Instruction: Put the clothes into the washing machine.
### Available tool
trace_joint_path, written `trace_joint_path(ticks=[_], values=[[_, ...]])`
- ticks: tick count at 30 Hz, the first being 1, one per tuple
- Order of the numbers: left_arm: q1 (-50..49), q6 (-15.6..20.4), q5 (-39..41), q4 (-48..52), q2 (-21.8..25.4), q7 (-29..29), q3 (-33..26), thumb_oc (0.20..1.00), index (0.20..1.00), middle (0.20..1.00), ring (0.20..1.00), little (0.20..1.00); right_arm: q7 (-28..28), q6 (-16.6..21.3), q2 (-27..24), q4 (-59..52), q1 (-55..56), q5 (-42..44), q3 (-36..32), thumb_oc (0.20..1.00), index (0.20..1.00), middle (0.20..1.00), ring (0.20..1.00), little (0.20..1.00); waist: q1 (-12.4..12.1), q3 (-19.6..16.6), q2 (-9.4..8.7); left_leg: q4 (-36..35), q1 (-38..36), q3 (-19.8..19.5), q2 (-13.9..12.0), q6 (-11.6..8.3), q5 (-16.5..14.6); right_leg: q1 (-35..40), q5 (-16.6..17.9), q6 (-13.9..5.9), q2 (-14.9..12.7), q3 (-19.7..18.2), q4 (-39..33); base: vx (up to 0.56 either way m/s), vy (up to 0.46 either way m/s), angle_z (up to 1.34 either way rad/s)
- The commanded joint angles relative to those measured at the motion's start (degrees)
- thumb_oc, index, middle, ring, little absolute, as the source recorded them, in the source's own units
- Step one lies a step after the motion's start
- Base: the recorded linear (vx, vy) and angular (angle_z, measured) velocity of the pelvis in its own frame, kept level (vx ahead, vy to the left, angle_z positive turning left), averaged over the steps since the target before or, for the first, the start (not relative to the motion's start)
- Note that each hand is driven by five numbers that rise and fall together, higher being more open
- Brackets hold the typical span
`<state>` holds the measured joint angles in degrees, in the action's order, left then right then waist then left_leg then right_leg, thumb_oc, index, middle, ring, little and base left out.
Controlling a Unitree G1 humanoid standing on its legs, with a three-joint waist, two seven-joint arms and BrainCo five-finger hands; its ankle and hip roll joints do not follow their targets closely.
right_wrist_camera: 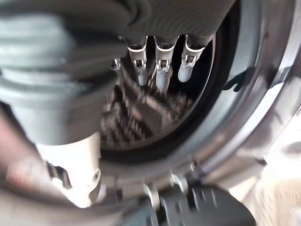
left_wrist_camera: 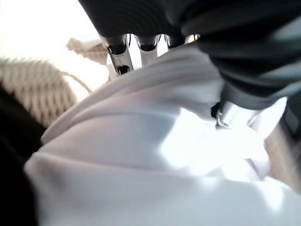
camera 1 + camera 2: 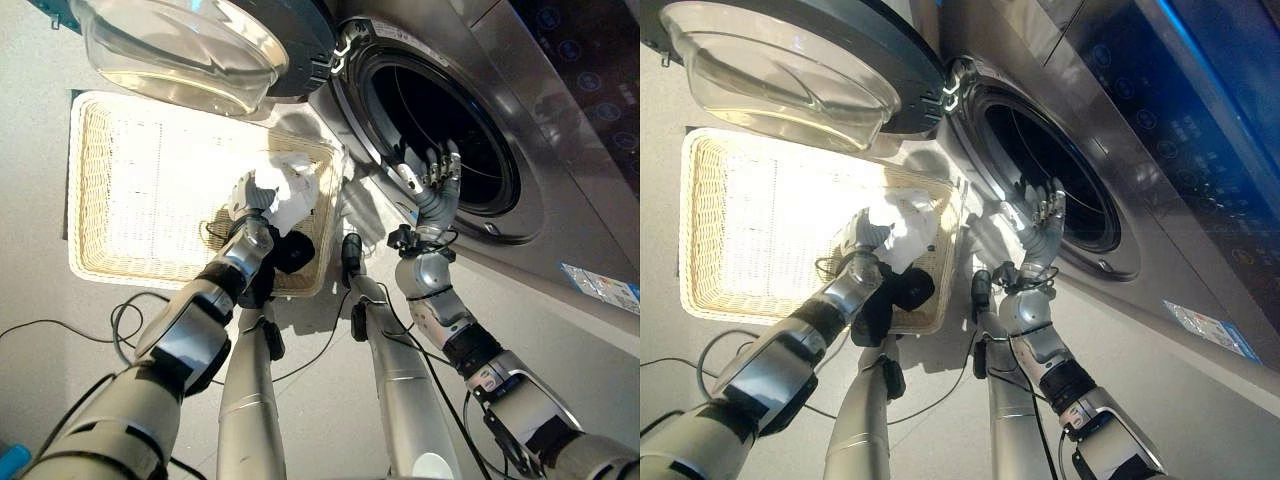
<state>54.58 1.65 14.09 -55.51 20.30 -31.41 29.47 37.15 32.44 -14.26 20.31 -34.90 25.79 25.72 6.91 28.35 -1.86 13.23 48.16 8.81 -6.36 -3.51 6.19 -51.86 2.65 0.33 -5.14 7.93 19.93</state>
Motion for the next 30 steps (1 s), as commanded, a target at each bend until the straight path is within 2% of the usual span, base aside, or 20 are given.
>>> trace_joint_path(ticks=[1,4,5,7,8,9,10,11,12,13,14,15,16,19,24,25,26,28,30], values=[[-2.43,6.3,6.58,4.65,0.38,2.42,-3.41,0.2,0.2,0.2,0.2,0.2,-4.21,-2.32,-0.18,-7.15,1.46,-6.89,-1.1,1.0,1.0,1.0,1.0,1.0,-1.4,1.45,1.01,-1.8,-1.04,3.37,4.78,3.0,0.46,2.06,0.56,-2.81,1.97,3.53,-0.38,0.02,-0.024,0.12],[-4.34,8.01,8.35,7.74,0.31,3.12,-4.44,0.2,0.2,0.2,0.2,0.2,-5.66,-3.48,-1.13,-7.2,2.06,-8.67,-0.85,1.0,1.0,1.0,1.0,1.0,-1.78,1.45,1.24,-1.78,-1.31,3.14,4.9,3.08,0.3,2.4,0.34,-2.85,1.7,3.9,-0.2,0.02,-0.015,0.15],[-6.87,11.27,12.37,11.79,0.42,5.74,-5.84,0.2,0.2,0.2,0.2,0.2,-7.75,-5.31,-3.16,-6.74,2.89,-11.38,-0.45,1.0,1.0,1.0,1.0,1.0,-2.34,1.45,1.57,-1.74,-1.77,2.92,5.09,3.23,0.01,2.91,-0.05,-2.89,1.38,4.45,0.15,0.02,-0.01,0.1],[-7.82,12.58,14.21,13.34,0.46,7.15,-6.32,0.2,0.2,0.2,0.2,0.2,-8.6,-5.91,-3.96,-6.38,3.19,-12.55,-0.36,1.0,1.0,1.0,1.0,1.0,-2.52,1.45,1.71,-1.75,-1.91,2.88,5.11,3.3,-0.07,3.1,-0.22,-2.94,1.27,4.6,0.28,0.05,-0.006,0.11],[-9.28,13.64,15.36,14.24,0.26,7.95,-6.35,0.2,0.2,0.2,0.2,0.2,-9.18,-6.24,-4.46,-6.02,4.25,-13.2,-0.04,1.0,1.0,1.0,1.0,1.0,-2.57,1.45,1.74,-1.48,-3.66,2.36,5.32,2.92,-1.65,4.78,-1.84,-3.52,1.15,4.34,0.91,0.02,-0.008,0.08],[-9.33,14.96,16.98,15.62,0.38,9.29,-6.87,0.2,0.2,0.2,0.2,0.2,-9.97,-6.87,-5.46,-5.71,3.67,-14.11,0.05,1.0,1.0,1.0,1.0,1.0,-2.77,1.45,1.87,-1.54,-2.02,2.66,5.27,3.39,-0.29,3.32,-0.53,-2.94,1.13,4.78,0.55,0.07,-0.006,0.11],[-10.64,15.47,17.54,16.25,0.03,9.87,-6.97,0.2,0.2,0.2,0.2,0.2,-10.31,-7.04,-5.63,-5.5,4.63,-14.22,0.29,1.0,1.0,1.0,1.0,1.0,-2.81,1.45,1.86,-1.27,-3.69,2.14,5.45,3.01,-1.81,4.86,-1.99,-3.52,1.03,4.47,1.14,0.02,-0.017,0.13],[-11.42,16.07,18.58,17.57,-0.25,11.03,-7.42,0.2,0.2,0.2,0.2,0.2,-11.29,-7.41,-6.09,-5.12,4.92,-14.19,0.46,1.0,1.0,1.0,1.0,1.0,-2.97,1.45,1.98,-1.24,-3.83,2.04,5.54,3.08,-1.88,5.01,-2.04,-3.55,0.9,4.63,1.23,0.01,-0.015,0.14],[-11.04,16.67,19.85,18.36,-0.15,11.95,-7.92,0.2,0.2,0.2,0.2,0.2,-12.02,-7.71,-6.53,-4.91,4.24,-14.28,0.43,1.0,1.0,1.0,1.0,1.0,-3.13,1.45,2.08,-1.45,-2.28,2.46,5.44,3.54,-0.47,3.58,-0.65,-2.97,0.91,5.09,0.78,-0.04,-0.017,0.12],[-11.22,17.02,20.65,18.68,-0.15,12.63,-8.1,0.2,0.2,0.2,0.2,0.2,-12.49,-7.88,-6.73,-4.75,4.27,-14.37,0.55,1.0,1.0,1.0,1.0,1.0,-3.16,1.45,2.11,-1.43,-2.3,2.42,5.47,3.56,-0.51,3.62,-0.69,-2.96,0.9,5.12,0.79,0.02,-0.03,0.11],[-13.55,18.67,23.72,21.28,-0.83,16.04,-8.75,0.2,0.2,0.2,0.2,0.2,-17.1,-10.14,-7.73,-3.67,5.23,-15.74,1.54,1.0,1.0,1.0,1.0,1.0,-3.48,1.45,2.25,-1.12,-4.12,1.64,5.9,3.29,-2.24,5.26,-2.31,-3.59,0.65,4.97,1.52,0.07,-0.024,0.08],[-13.65,18.76,23.92,21.46,-0.87,16.27,-8.81,0.2,0.2,0.2,0.2,0.2,-17.47,-10.4,-7.79,-3.62,5.23,-15.91,1.62,1.0,1.0,1.0,1.0,1.0,-3.5,1.45,2.26,-1.13,-4.14,1.62,5.92,3.3,-2.24,5.29,-2.31,-3.59,0.63,5.0,1.52,0.08,-0.035,0.06],[-14.32,19.16,25.67,23.08,-1.15,18.52,-9.2,0.2,0.2,0.2,0.2,0.2,-20.17,-13.84,-8.63,-2.97,4.83,-18.45,2.65,1.0,1.0,1.0,1.0,1.0,-3.8,1.45,2.33,-1.07,-4.17,1.48,6.02,3.28,-2.27,5.4,-2.33,-3.62,0.46,5.24,1.55,0.01,-0.022,0.03],[-15.06,18.86,28.6,26.18,-0.69,22.2,-9.06,0.2,0.2,0.2,0.2,0.2,-22.34,-18.26,-11.4,-1.31,3.66,-20.92,5.53,1.0,1.0,1.0,1.0,1.0,-4.43,1.45,2.52,-1.19,-4.26,1.34,6.06,3.25,-2.17,5.67,-2.23,-3.61,0.04,5.72,1.32,0.0,-0.021,0.01],[-15.73,18.24,31.1,29.19,0.23,25.88,-7.98,0.2,0.2,0.2,0.2,0.2,-24.45,-19.27,-13.22,0.57,2.16,-16.95,7.32,1.0,1.0,1.0,1.0,1.0,-5.13,1.45,2.87,-0.86,-4.44,0.88,6.36,3.43,-2.22,5.98,-2.26,-3.44,-0.22,6.09,1.63,0.01,-0.038,0.02],[-15.92,17.83,30.88,30.84,0.45,26.84,-7.31,0.2,0.2,0.2,0.2,0.2,-28.55,-19.46,-13.21,1.25,1.07,-11.18,7.65,1.0,1.0,1.0,1.0,1.0,-5.56,1.45,3.08,-0.75,-4.46,0.5,6.58,3.48,-2.19,6.06,-2.31,-3.33,-0.28,6.25,1.77,0.0,0.0,0.0],[-15.97,17.67,30.65,31.15,0.48,27.01,-7.2,0.2,0.2,0.2,0.2,0.2,-29.42,-19.41,-13.15,1.34,0.92,-10.18,7.67,1.0,1.0,1.0,1.0,1.0,-5.62,1.45,3.13,-0.75,-4.46,0.44,6.62,3.48,-2.18,6.09,-2.32,-3.32,-0.28,6.28,1.76,0.0,-0.033,0.04],[-16.19,16.59,29.15,33.42,0.5,28.08,-5.92,0.2,0.2,0.2,0.2,0.2,-34.75,-19.55,-12.17,1.53,-0.16,-1.95,7.72,1.0,1.0,1.0,1.0,1.0,-6.15,1.45,3.45,-0.53,-4.4,-0.09,6.97,3.51,-2.09,6.18,-2.34,-3.15,-0.43,6.56,1.84,0.0,-0.024,0.05],[-16.02,15.36,26.91,34.96,0.48,28.88,-4.66,0.2,0.2,0.2,0.2,0.2,-35.82,-19.62,-11.24,1.44,-1.13,0.87,7.65,1.0,1.0,1.0,1.0,1.0,-6.48,1.45,3.75,-0.43,-4.41,-0.32,7.16,3.58,-1.91,6.25,-2.24,-3.04,-0.53,6.65,1.89,0.0,-0.015,0.04]])
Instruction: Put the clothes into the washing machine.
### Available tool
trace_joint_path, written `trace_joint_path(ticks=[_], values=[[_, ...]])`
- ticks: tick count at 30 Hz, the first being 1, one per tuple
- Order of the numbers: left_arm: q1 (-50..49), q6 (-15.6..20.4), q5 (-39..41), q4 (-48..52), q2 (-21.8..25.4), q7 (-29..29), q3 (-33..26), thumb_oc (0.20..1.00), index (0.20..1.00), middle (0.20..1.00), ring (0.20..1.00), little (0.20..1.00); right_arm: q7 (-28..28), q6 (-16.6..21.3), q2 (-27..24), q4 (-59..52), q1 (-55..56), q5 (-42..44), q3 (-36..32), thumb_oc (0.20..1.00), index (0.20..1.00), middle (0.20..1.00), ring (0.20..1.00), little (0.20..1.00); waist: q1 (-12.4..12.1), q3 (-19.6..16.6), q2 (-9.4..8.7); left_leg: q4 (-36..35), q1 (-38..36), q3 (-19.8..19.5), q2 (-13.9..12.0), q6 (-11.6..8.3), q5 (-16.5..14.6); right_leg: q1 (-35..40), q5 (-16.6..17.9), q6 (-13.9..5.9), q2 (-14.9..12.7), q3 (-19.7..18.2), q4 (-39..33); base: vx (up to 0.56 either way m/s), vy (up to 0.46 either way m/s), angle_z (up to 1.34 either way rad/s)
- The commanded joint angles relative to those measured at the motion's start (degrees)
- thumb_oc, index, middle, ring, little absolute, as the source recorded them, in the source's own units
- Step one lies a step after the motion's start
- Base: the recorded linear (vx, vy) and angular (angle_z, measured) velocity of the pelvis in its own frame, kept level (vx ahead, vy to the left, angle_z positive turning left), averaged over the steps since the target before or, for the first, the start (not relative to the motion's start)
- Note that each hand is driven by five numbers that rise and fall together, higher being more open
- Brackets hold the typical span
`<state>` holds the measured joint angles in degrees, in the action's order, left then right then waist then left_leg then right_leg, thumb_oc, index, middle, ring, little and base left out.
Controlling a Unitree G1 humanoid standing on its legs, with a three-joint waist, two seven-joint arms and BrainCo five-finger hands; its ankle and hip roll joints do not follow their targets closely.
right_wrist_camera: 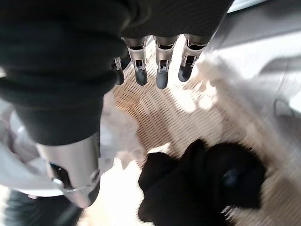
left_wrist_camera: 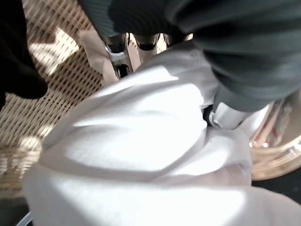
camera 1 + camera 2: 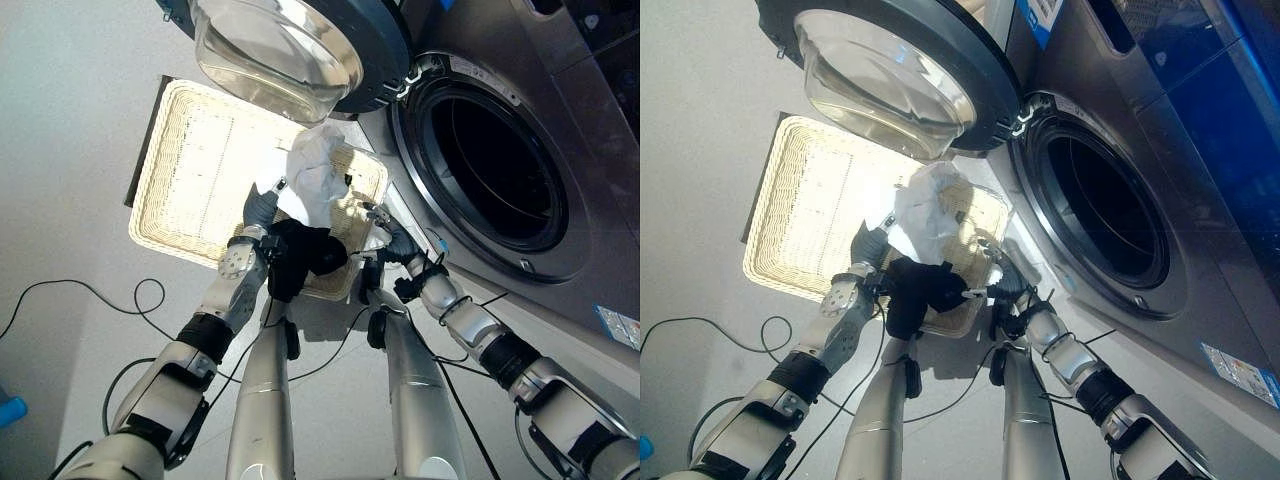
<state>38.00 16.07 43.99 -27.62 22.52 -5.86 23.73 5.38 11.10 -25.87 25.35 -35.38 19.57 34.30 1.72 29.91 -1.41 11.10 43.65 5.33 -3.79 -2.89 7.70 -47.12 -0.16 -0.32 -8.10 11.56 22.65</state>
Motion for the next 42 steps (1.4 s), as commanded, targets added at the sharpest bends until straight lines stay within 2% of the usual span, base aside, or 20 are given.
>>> trace_joint_path(ticks=[1,3,4,7,9,13,21,27,28,29,30,31,32,33,34,35,36,38,39,42], values=[[0.56,0.93,-3.01,7.1,-1.75,3.3,1.08,0.2,0.2,0.2,0.2,0.2,-4.06,1.72,0.36,-3.59,-0.66,7.11,-0.94,1.0,1.0,1.0,1.0,1.0,-1.3,-0.12,3.3,1.69,0.1,3.15,4.59,2.96,-3.42,1.51,0.57,-2.39,2.43,3.03,-0.84,0.0,-0.012,0.03],[0.69,0.21,-4.11,7.84,-1.54,3.94,1.96,0.2,0.2,0.2,0.2,0.2,-4.8,1.33,0.73,-3.13,-1.48,8.26,-1.01,1.0,1.0,1.0,1.0,1.0,-1.53,-0.12,3.47,1.84,0.06,2.94,4.74,2.98,-3.4,1.6,0.59,-2.35,2.43,3.09,-0.77,0.0,0.0,0.0],[0.89,-0.5,-4.87,8.19,-1.38,5.16,2.78,0.2,0.2,0.2,0.2,0.2,-5.23,-0.28,1.08,-2.85,-2.39,7.95,-0.86,1.0,1.0,1.0,1.0,1.0,-1.71,-0.12,3.6,1.84,-0.01,2.77,4.85,3.02,-3.35,1.7,0.63,-2.3,2.4,3.17,-0.81,-0.01,-0.016,0.07],[1.3,-1.74,-6.02,8.87,-1.77,6.49,4.28,0.2,0.2,0.2,0.2,0.2,-3.64,-1.91,1.35,-1.68,-3.77,7.09,-0.16,1.0,1.0,1.0,1.0,1.0,-1.89,-0.12,3.75,1.77,-0.07,2.68,4.91,3.13,-3.19,1.71,0.8,-2.21,2.33,3.3,-0.82,0.0,-0.007,0.08],[2.3,-2.8,-7.14,9.21,-1.85,7.08,6.01,0.2,0.2,0.2,0.2,0.2,-0.18,-3.12,1.53,-0.18,-5.26,6.3,0.11,1.0,1.0,1.0,1.0,1.0,-1.95,-0.12,3.92,1.73,-0.12,2.62,4.99,3.25,-3.06,1.7,1.08,-2.12,2.38,3.2,-0.95,0.0,0.0,0.0],[3.36,-4.16,-8.46,9.34,-2.74,6.93,8.61,0.2,0.2,0.2,0.2,0.2,3.63,-2.74,2.77,2.03,-7.06,7.91,-0.64,1.0,1.0,1.0,1.0,1.0,-2.06,-0.12,4.15,1.59,-0.31,2.79,5.03,3.56,-3.02,1.78,1.42,-2.09,2.43,3.2,-1.07,0.0,0.0,0.0],[3.89,-4.78,-8.89,9.32,-4.21,7.72,9.81,0.2,0.2,0.2,0.2,0.2,3.37,-2.95,4.42,2.81,-8.87,10.14,-1.46,1.0,1.0,1.0,1.0,1.0,-2.11,-0.12,4.36,1.46,-0.28,2.8,5.11,3.63,-2.92,1.6,1.93,-2.16,2.38,3.07,-1.39,0.0,0.0,0.0],[4.53,-5.15,-13.97,9.38,-5.22,5.16,10.63,0.2,0.2,0.2,0.2,0.2,0.36,3.07,6.4,1.54,-9.57,19.19,-3.86,1.0,1.0,1.0,1.0,1.0,-2.15,-0.12,4.47,1.37,-0.46,2.84,5.25,3.68,-2.85,1.66,2.11,-2.29,2.4,3.1,-1.48,0.0,0.0,0.0],[4.53,-5.15,-13.97,9.38,-5.22,5.16,10.63,0.2,0.2,0.2,0.2,0.2,0.36,3.07,6.4,1.54,-9.57,19.19,-3.86,1.0,1.0,1.0,1.0,1.0,-2.15,-0.12,4.47,1.37,-0.46,2.84,5.25,3.68,-2.85,1.66,2.11,-2.29,2.4,3.1,-1.48,-0.06,0.013,0.0],[5.52,-5.4,-15.72,9.23,-5.11,3.73,10.39,0.2,0.2,0.2,0.2,0.2,-0.86,3.95,6.73,0.63,-10.28,21.37,-4.82,1.0,1.0,1.0,1.0,1.0,-2.13,-0.12,4.47,1.2,1.37,3.14,5.15,4.06,-1.32,0.08,3.63,-1.67,2.5,3.54,-2.04,0.0,0.0,0.0],[4.74,-5.53,-16.03,9.07,-5.31,3.44,10.62,0.2,0.2,0.2,0.2,0.2,-1.42,4.18,7.09,0.31,-9.32,22.46,-4.86,1.0,1.0,1.0,1.0,1.0,-2.07,-0.12,4.4,1.37,-0.36,2.84,5.27,3.69,-2.76,1.6,2.23,-2.31,2.47,3.05,-1.52,0.0,0.0,0.0],[4.74,-5.85,-16.74,8.94,-5.35,2.87,10.57,0.2,0.2,0.2,0.2,0.2,-2.71,4.52,7.56,-0.44,-9.08,24.02,-5.21,1.0,1.0,1.0,1.0,1.0,-2.05,-0.12,4.34,1.3,-0.38,2.84,5.29,3.67,-2.72,1.65,2.27,-2.34,2.48,3.05,-1.63,0.0,0.0,0.0],[5.41,-6.11,-17.43,9.09,-5.12,2.44,10.22,0.2,0.2,0.2,0.2,0.2,-3.52,4.46,7.61,-1.56,-9.58,24.75,-5.58,1.0,1.0,1.0,1.0,1.0,-2.01,-0.12,4.3,1.12,1.36,3.17,5.14,4.06,-1.25,0.09,3.74,-1.75,2.5,3.52,-2.16,0.0,0.0,0.0],[4.44,-6.22,-18.0,8.85,-5.24,1.91,10.37,0.2,0.2,0.2,0.2,0.2,-5.35,4.79,7.97,-2.34,-8.28,26.3,-5.69,1.0,1.0,1.0,1.0,1.0,-1.89,-0.12,4.15,1.29,-0.41,2.9,5.23,3.67,-2.72,1.65,2.32,-2.4,2.48,3.02,-1.7,-0.06,0.011,0.0],[5.04,-6.32,-18.22,8.45,-5.02,1.24,10.15,0.2,0.2,0.2,0.2,0.2,-7.76,5.18,8.17,-4.17,-8.37,27.97,-6.06,1.0,1.0,1.0,1.0,1.0,-1.76,-0.12,4.06,1.11,1.23,3.29,5.11,4.05,-1.24,0.17,3.78,-1.83,2.53,3.48,-2.21,0.05,0.009,0.0],[4.07,-6.45,-18.42,8.3,-5.2,0.87,10.34,0.2,0.2,0.2,0.2,0.2,-8.89,5.68,8.45,-4.77,-7.08,28.43,-5.97,1.0,1.0,1.0,1.0,1.0,-1.67,-0.12,3.96,1.41,-0.42,3.02,5.18,3.66,-2.73,1.59,2.31,-2.47,2.46,3.02,-1.55,-0.06,0.011,0.01],[4.86,-6.46,-18.48,8.32,-4.99,0.79,10.12,0.2,0.2,0.2,0.2,0.2,-9.01,5.69,8.3,-5.01,-7.83,28.49,-6.16,1.0,1.0,1.0,1.0,1.0,-1.68,-0.12,3.98,1.22,1.26,3.36,5.04,4.05,-1.26,0.11,3.75,-1.87,2.48,3.48,-2.07,0.0,0.0,0.0],[4.72,-6.49,-18.59,7.92,-4.84,0.32,10.06,0.2,0.2,0.2,0.2,0.2,-10.29,5.96,8.42,-6.37,-7.31,29.43,-6.37,1.0,1.0,1.0,1.0,1.0,-1.55,-0.12,3.83,1.3,1.32,3.53,4.9,4.03,-1.25,0.04,3.76,-1.91,2.46,3.44,-1.97,0.0,-0.002,0.0],[3.56,-6.39,-19.33,6.46,-5.05,-0.58,10.02,0.2,0.2,0.2,0.2,0.2,-12.91,7.0,8.96,-9.11,-5.11,30.88,-6.69,1.0,1.0,1.0,1.0,1.0,-1.16,-0.12,3.31,1.56,-0.49,3.39,4.76,3.6,-2.76,1.59,2.28,-2.69,2.37,2.83,-1.3,0.05,-0.009,-0.01],[3.53,-6.36,-19.35,6.34,-5.03,-0.65,10.0,0.2,0.2,0.2,0.2,0.2,-13.04,7.08,8.98,-9.32,-5.04,30.93,-6.71,1.0,1.0,1.0,1.0,1.0,-1.15,-0.12,3.26,1.56,-0.49,3.39,4.75,3.6,-2.76,1.59,2.31,-2.71,2.37,2.83,-1.3,0.02,-0.003,0.0]])
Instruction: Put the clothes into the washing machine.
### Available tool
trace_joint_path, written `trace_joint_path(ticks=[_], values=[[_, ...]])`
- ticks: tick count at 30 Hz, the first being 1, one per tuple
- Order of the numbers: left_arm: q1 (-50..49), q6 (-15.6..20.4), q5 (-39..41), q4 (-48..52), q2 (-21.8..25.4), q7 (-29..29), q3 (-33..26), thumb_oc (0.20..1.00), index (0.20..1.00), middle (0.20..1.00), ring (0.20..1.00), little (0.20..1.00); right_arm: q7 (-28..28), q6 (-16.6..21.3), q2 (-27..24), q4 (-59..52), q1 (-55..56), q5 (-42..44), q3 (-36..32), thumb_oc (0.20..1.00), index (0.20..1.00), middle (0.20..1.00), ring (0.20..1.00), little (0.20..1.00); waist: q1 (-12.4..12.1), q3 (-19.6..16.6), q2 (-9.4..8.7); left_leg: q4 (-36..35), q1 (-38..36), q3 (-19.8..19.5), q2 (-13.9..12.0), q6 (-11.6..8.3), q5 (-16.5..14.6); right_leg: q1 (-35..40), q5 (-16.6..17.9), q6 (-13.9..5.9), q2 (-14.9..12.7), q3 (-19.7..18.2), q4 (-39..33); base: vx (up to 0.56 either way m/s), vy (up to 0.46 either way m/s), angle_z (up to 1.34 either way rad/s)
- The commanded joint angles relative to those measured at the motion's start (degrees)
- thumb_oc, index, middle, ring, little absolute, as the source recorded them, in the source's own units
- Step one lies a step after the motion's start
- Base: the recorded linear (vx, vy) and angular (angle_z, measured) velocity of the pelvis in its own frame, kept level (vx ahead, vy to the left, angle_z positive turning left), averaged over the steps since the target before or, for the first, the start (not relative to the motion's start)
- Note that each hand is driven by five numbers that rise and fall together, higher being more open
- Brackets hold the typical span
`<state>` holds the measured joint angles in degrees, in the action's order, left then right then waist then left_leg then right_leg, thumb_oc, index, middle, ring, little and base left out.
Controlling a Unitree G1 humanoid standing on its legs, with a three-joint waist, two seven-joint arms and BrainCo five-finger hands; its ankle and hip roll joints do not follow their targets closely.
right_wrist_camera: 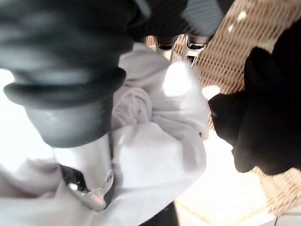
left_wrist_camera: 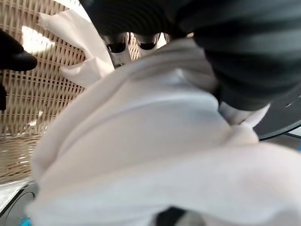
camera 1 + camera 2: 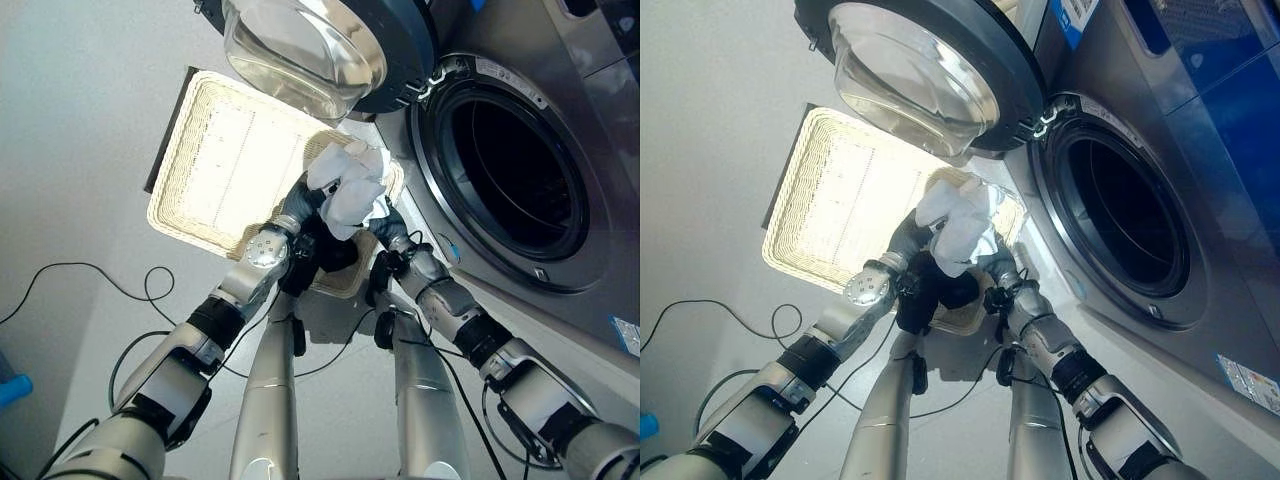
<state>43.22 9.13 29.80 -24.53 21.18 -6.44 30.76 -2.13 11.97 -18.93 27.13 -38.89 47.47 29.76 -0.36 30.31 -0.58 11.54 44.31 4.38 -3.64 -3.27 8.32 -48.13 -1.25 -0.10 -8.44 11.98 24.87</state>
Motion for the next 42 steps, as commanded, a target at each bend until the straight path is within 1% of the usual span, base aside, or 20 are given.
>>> trace_joint_path(ticks=[1,6,7,11,15,19,20,21,22,23,29,30,31,32,33,34,35,36,37,42], values=[[-1.78,0.68,-5.52,2.8,-3.82,-0.38,2.77,0.2,0.2,0.2,0.2,0.2,-6.01,6.47,2.23,-11.95,-1.27,3.2,-2.16,1.0,1.0,1.0,1.0,1.0,1.02,-0.52,2.25,1.04,-1.21,4.37,4.56,3.95,-3.34,2.63,3.42,-2.95,2.79,2.39,-3.59,0.0,0.0,0.0],[-1.76,0.77,-6.64,2.17,-3.86,-1.3,2.62,0.2,0.2,0.2,0.2,0.2,-7.17,6.99,2.33,-13.01,-0.79,3.43,-2.21,1.0,1.0,1.0,1.0,1.0,1.19,-0.52,1.98,0.9,-1.36,4.5,4.41,3.87,-3.31,2.83,3.36,-3.04,2.82,2.4,-3.74,0.0,0.0,0.0],[-0.96,0.85,-8.11,-0.84,-3.84,-2.87,1.7,0.2,0.2,0.2,0.2,0.2,-13.25,7.7,3.12,-16.32,-0.17,7.92,-2.57,1.0,1.0,1.0,1.0,1.0,1.68,-0.52,1.24,1.29,-1.39,4.88,3.91,3.64,-3.34,2.89,3.3,-3.17,2.9,2.32,-3.6,0.0,0.0,0.0],[-0.5,0.85,-7.62,-2.75,-3.92,-3.34,0.99,0.2,0.2,0.2,0.2,0.2,-17.27,8.22,4.0,-17.95,0.03,11.52,-3.0,1.0,1.0,1.0,1.0,1.0,1.91,-0.52,0.96,1.32,-1.36,5.05,3.72,3.47,-3.37,2.93,3.31,-3.3,2.9,2.3,-3.81,0.0,0.0,0.0],[-0.55,0.63,-8.15,-4.5,-4.18,-3.25,0.51,0.2,0.2,0.2,0.2,0.2,-19.9,8.59,5.19,-19.28,0.42,14.7,-3.71,1.0,1.0,1.0,1.0,1.0,2.07,-0.52,0.82,1.4,-1.49,5.14,3.61,3.35,-3.52,3.07,3.17,-3.42,2.85,2.31,-3.77,0.0,0.0,0.0],[-0.56,0.58,-10.79,-5.4,-4.4,-3.48,0.6,0.2,0.2,0.2,0.2,0.2,-18.66,9.62,5.6,-19.6,0.38,13.03,-4.05,1.0,1.0,1.0,1.0,1.0,2.21,-0.52,0.69,1.93,-1.14,5.27,3.39,3.22,-3.65,2.78,3.16,-3.49,2.73,2.3,-3.52,0.0,0.0,0.0],[-0.37,0.72,-12.27,-5.57,-4.26,-3.63,0.65,0.2,0.2,0.2,0.2,0.2,-18.15,9.76,5.5,-19.52,0.36,12.65,-4.09,0.567,0.567,0.567,0.567,0.567,2.26,-0.52,0.66,1.92,-1.12,5.38,3.3,3.17,-3.65,2.79,3.18,-3.5,2.7,2.33,-3.61,0.0,0.0,0.0],[-0.19,0.89,-12.69,-5.75,-4.11,-3.72,0.77,0.2,0.2,0.2,0.2,0.2,-18.04,9.77,5.37,-19.35,0.23,12.86,-4.1,0.366,0.366,0.366,0.366,0.366,2.28,-0.52,0.66,1.91,-1.14,5.4,3.3,3.14,-3.65,2.8,3.2,-3.5,2.72,2.31,-3.66,0.0,0.0,0.0],[0.01,1.22,-13.78,-5.81,-3.89,-3.86,0.98,0.2,0.2,0.2,0.2,0.2,-17.84,9.62,5.13,-19.08,0.07,13.22,-4.19,0.2,0.2,0.2,0.2,0.2,2.32,-0.52,0.66,1.95,-1.1,5.39,3.29,3.11,-3.68,2.78,3.21,-3.49,2.75,2.25,-3.77,0.0,0.0,0.0],[0.19,1.9,-16.62,-5.84,-3.63,-4.31,1.49,0.2,0.2,0.2,0.2,0.2,-17.96,9.48,4.99,-18.73,0.01,13.63,-4.23,0.2,0.2,0.2,0.2,0.2,2.34,-0.52,0.7,1.94,-1.07,5.44,3.22,3.1,-3.68,2.76,3.22,-3.51,2.74,2.21,-3.81,0.0,0.0,0.0],[1.36,2.88,-21.86,-4.14,-2.54,-3.93,3.8,0.2,0.2,0.2,0.2,0.2,-16.85,8.82,4.39,-17.45,-0.46,14.26,-4.06,0.2,0.2,0.2,0.2,0.2,2.32,-0.52,0.77,2.06,-0.75,5.43,3.2,3.05,-3.65,2.55,3.5,-3.52,2.71,2.13,-4.07,-0.01,0.004,-0.02],[2.46,3.28,-22.7,-3.21,-2.01,-3.73,4.03,0.2,0.2,0.2,0.2,0.2,-16.51,8.44,4.09,-17.05,-1.25,14.13,-4.17,0.2,0.2,0.2,0.2,0.2,2.3,-0.52,0.75,1.78,0.85,5.8,3.1,3.45,-2.2,1.1,4.95,-2.94,2.65,2.56,-4.64,0.0,0.0,0.0],[1.87,3.46,-22.73,-2.93,-2.12,-3.7,4.36,0.2,0.2,0.2,0.2,0.2,-16.42,8.31,4.23,-16.82,-0.55,14.18,-3.91,0.2,0.2,0.2,0.2,0.2,2.29,-0.52,0.75,1.93,-0.76,5.42,3.19,3.03,-3.65,2.53,3.57,-3.54,2.69,2.14,-4.18,-0.06,0.006,-0.02],[2.7,3.59,-22.8,-2.73,-1.89,-3.69,4.26,0.2,0.2,0.2,0.2,0.2,-16.34,8.22,4.09,-16.83,-1.35,14.15,-4.03,0.2,0.2,0.2,0.2,0.2,2.28,-0.52,0.77,1.61,0.8,5.8,3.13,3.45,-2.14,1.1,5.0,-2.93,2.71,2.58,-4.73,0.05,0.008,-0.01],[2.11,3.95,-23.16,-2.27,-2.1,-3.59,4.59,0.2,0.2,0.2,0.2,0.2,-16.38,7.96,4.24,-16.48,-0.58,14.19,-3.74,0.2,0.2,0.2,0.2,0.2,2.25,-0.52,0.77,1.74,-0.8,5.44,3.24,3.06,-3.59,2.52,3.57,-3.54,2.73,2.17,-4.24,-0.06,0.012,-0.01],[3.09,4.61,-23.93,-1.5,-1.76,-3.59,4.7,0.2,0.2,0.2,0.2,0.2,-16.04,7.76,4.03,-16.13,-1.25,13.98,-3.76,0.2,0.2,0.2,0.2,0.2,2.21,-0.52,0.84,1.34,0.75,5.85,3.15,3.5,-2.1,1.11,4.95,-2.96,2.68,2.67,-4.76,0.05,0.009,-0.01],[2.33,4.62,-23.9,-1.55,-1.96,-3.58,4.88,0.2,0.2,0.2,0.2,0.2,-16.06,7.75,4.18,-16.05,-0.48,14.01,-3.6,0.2,0.2,0.2,0.2,0.2,2.22,-0.52,0.82,1.59,-0.84,5.47,3.23,3.08,-3.57,2.54,3.54,-3.57,2.69,2.23,-4.24,0.0,0.0,0.0],[2.83,5.48,-25.64,0.12,-1.65,-3.56,5.77,0.2,0.2,0.2,0.2,0.2,-15.28,7.88,3.77,-14.75,-0.53,13.73,-3.41,0.2,0.2,0.2,0.2,0.2,2.06,-0.52,0.85,1.43,-0.92,5.48,3.25,3.08,-3.54,2.73,3.64,-3.62,2.61,2.33,-4.47,0.0,0.0,0.0],[3.69,5.47,-26.07,0.5,-1.41,-3.65,5.73,0.2,0.2,0.2,0.2,0.2,-15.22,7.94,3.58,-14.62,-1.33,13.74,-3.57,0.2,0.2,0.2,0.2,0.2,2.03,-0.52,0.87,1.2,0.71,5.83,3.19,3.51,-2.07,1.27,5.07,-3.01,2.61,2.79,-4.98,-0.07,-0.011,0.01],[4.67,6.44,-27.98,3.09,-0.53,-3.94,6.86,0.2,0.2,0.2,0.2,0.2,-14.51,6.09,2.91,-12.81,-1.57,14.33,-3.65,0.2,0.2,0.2,0.2,0.2,1.81,-0.52,0.77,1.38,0.94,5.32,3.37,3.56,-2.13,0.96,5.22,-3.1,2.45,2.87,-4.71,-0.01,-0.003,0.0]])
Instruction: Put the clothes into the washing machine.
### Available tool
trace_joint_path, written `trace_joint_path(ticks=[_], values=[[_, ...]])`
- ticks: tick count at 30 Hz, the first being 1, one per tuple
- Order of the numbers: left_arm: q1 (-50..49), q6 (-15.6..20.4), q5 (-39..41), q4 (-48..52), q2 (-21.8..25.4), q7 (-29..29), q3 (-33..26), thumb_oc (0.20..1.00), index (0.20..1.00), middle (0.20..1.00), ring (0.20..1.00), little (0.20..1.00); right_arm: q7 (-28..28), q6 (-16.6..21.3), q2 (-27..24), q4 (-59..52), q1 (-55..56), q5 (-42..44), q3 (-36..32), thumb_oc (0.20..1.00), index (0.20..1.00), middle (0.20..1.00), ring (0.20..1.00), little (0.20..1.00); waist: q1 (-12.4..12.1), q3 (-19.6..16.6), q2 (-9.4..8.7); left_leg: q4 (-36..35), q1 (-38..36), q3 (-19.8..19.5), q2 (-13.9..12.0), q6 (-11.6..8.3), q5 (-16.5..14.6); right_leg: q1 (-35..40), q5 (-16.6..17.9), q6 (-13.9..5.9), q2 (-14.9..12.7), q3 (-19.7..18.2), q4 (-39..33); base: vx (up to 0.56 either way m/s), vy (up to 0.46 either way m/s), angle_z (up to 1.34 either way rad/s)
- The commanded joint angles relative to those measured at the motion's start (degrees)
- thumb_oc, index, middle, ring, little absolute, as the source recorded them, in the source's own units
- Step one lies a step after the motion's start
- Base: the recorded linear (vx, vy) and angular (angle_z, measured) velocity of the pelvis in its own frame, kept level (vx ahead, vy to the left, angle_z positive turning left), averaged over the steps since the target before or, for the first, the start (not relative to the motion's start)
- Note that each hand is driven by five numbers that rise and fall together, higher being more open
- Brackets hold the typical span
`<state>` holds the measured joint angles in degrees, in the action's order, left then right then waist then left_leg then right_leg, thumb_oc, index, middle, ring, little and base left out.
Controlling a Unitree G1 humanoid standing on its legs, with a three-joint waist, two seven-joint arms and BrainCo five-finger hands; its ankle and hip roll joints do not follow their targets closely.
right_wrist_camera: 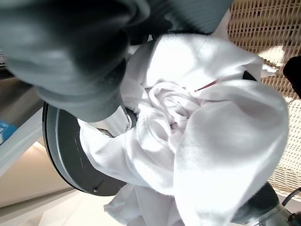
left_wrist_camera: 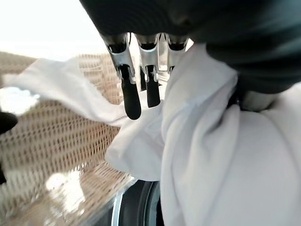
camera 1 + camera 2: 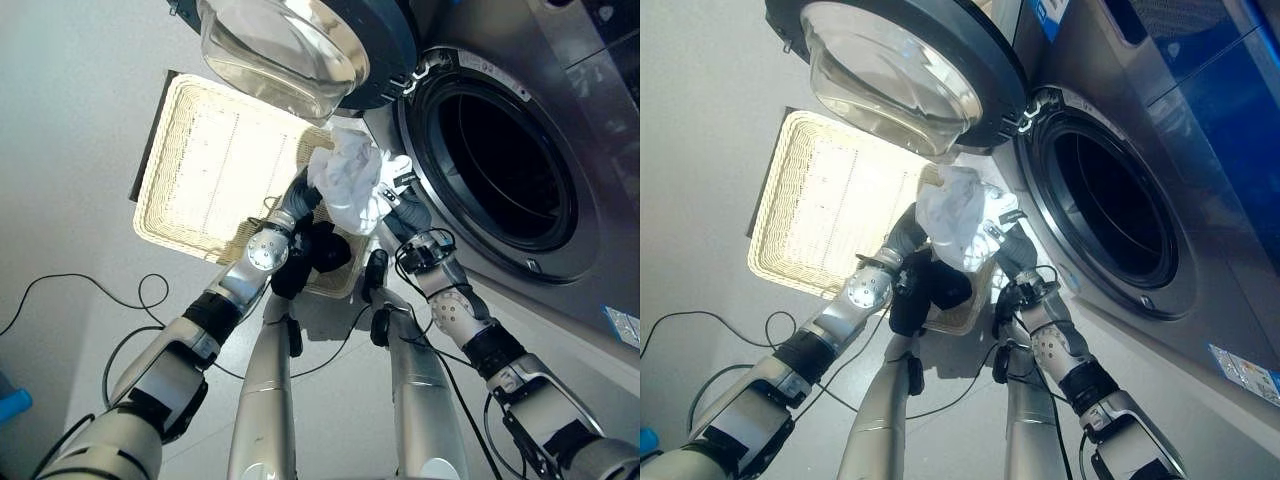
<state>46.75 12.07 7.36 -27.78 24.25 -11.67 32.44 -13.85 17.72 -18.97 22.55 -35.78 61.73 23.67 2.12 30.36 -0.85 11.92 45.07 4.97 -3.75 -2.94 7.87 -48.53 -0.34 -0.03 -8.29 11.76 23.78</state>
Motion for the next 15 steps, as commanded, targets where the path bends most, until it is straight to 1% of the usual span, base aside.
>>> trace_joint_path(ticks=[1,5,9,11,13,14,15], values=[[1.31,2.86,-5.97,7.2,-3.45,0.75,5.31,0.2,0.2,0.2,0.2,0.2,-2.17,-0.11,2.81,-7.71,-4.74,-0.44,2.58,0.2,0.2,0.2,0.2,0.2,-0.74,-0.57,1.02,0.93,0.17,4.62,3.48,3.24,-1.68,1.35,4.34,-3.17,2.27,3.11,-3.65,0.0,0.0,0.0],[1.13,4.48,-4.5,8.61,-2.37,2.07,4.98,0.2,0.2,0.2,0.2,0.2,-4.58,-0.66,1.75,-5.91,-4.63,3.74,2.08,0.2,0.2,0.2,0.2,0.2,-1.11,-0.57,1.18,0.64,-0.28,4.39,3.65,3.29,-1.7,1.85,4.36,-3.24,2.22,3.24,-3.83,0.0,0.0,0.0],[0.88,4.85,-3.79,9.85,-1.91,1.96,5.21,0.2,0.2,0.2,0.2,0.2,-6.01,-0.92,1.76,-6.02,-4.07,6.75,1.54,0.2,0.2,0.2,0.2,0.2,-1.25,-0.57,1.16,0.62,-0.36,4.07,3.83,3.32,-1.79,1.95,4.25,-3.31,2.21,3.36,-3.64,0.0,0.0,0.0],[0.7,5.26,-3.46,9.87,-1.84,2.12,5.13,0.2,0.2,0.2,0.2,0.2,-5.92,-1.6,1.68,-5.9,-3.72,6.88,1.45,0.2,0.2,0.2,0.2,0.2,-1.2,-0.57,1.06,0.56,-0.29,3.97,3.87,3.34,-1.77,1.81,4.27,-3.32,2.27,3.39,-3.57,0.0,0.0,0.0],[0.57,4.73,-3.97,10.33,-1.99,2.2,5.06,0.2,0.2,0.2,0.2,0.2,-6.92,-3.07,1.48,-5.35,-3.38,6.99,1.46,0.2,0.2,0.2,0.2,0.2,-1.16,-0.57,1.05,0.54,-0.17,3.94,3.83,3.3,-1.73,1.66,4.34,-3.29,2.24,3.4,-3.61,0.0,0.0,0.0],[0.57,4.75,-3.99,10.33,-1.98,2.18,5.08,0.2,0.2,0.2,0.2,0.2,-7.15,-3.2,1.45,-5.27,-3.36,7.11,1.46,0.272,0.272,0.272,0.272,0.272,-1.16,-0.57,1.05,0.53,-0.16,3.95,3.82,3.3,-1.72,1.66,4.34,-3.3,2.24,3.4,-3.63,0.0,0.0,0.0],[0.57,4.66,-4.07,10.43,-1.88,2.24,5.17,0.2,0.2,0.2,0.2,0.2,-8.5,-4.25,1.25,-4.95,-3.2,8.01,1.43,0.589,0.589,0.589,0.589,0.589,-1.18,-0.57,1.05,0.49,-0.12,3.95,3.83,3.29,-1.72,1.66,4.35,-3.31,2.22,3.41,-3.7,0.0,0.0,0.0]])
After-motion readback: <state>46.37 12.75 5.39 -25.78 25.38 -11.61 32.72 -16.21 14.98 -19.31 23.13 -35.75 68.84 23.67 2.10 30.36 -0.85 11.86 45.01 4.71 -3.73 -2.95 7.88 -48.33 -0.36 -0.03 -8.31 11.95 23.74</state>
